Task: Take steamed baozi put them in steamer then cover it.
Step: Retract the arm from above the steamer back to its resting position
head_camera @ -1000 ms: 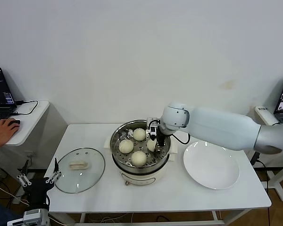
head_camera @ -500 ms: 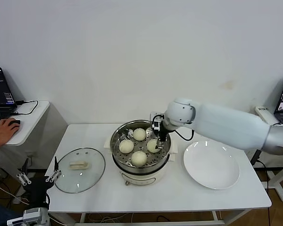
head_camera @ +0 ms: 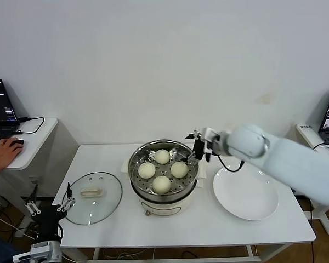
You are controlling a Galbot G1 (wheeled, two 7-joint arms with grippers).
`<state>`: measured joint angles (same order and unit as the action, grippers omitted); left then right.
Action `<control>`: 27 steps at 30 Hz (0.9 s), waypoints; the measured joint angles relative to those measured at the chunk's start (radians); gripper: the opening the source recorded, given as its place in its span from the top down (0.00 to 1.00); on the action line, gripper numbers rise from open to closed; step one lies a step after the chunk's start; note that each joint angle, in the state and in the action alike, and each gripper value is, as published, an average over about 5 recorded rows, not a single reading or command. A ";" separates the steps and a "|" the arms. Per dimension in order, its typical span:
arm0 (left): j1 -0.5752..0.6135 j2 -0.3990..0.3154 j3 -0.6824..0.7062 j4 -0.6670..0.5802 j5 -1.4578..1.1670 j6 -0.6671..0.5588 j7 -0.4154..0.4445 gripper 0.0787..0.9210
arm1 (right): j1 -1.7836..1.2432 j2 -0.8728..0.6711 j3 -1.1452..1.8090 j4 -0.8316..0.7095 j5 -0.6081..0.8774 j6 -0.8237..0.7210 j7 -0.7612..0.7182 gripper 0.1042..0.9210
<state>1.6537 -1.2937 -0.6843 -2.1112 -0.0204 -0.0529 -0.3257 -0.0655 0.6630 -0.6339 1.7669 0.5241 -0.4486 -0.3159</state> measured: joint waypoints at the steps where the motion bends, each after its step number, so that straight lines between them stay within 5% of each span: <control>1: -0.002 -0.002 0.003 0.002 0.000 -0.003 0.000 0.12 | -0.065 -0.005 0.057 0.010 -0.011 0.029 0.023 0.12; 16: -0.009 -0.025 0.048 0.057 0.113 -0.083 -0.012 0.12 | -0.980 0.281 0.906 0.072 -0.253 0.484 0.135 0.12; 27: -0.007 0.008 -0.003 0.172 0.604 -0.128 -0.015 0.12 | -1.364 0.555 1.258 0.103 -0.355 0.625 0.139 0.12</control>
<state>1.6470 -1.2855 -0.6877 -1.9389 0.5832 -0.1807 -0.3412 -1.4294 1.2180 0.6244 1.8704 0.1696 0.1760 -0.1766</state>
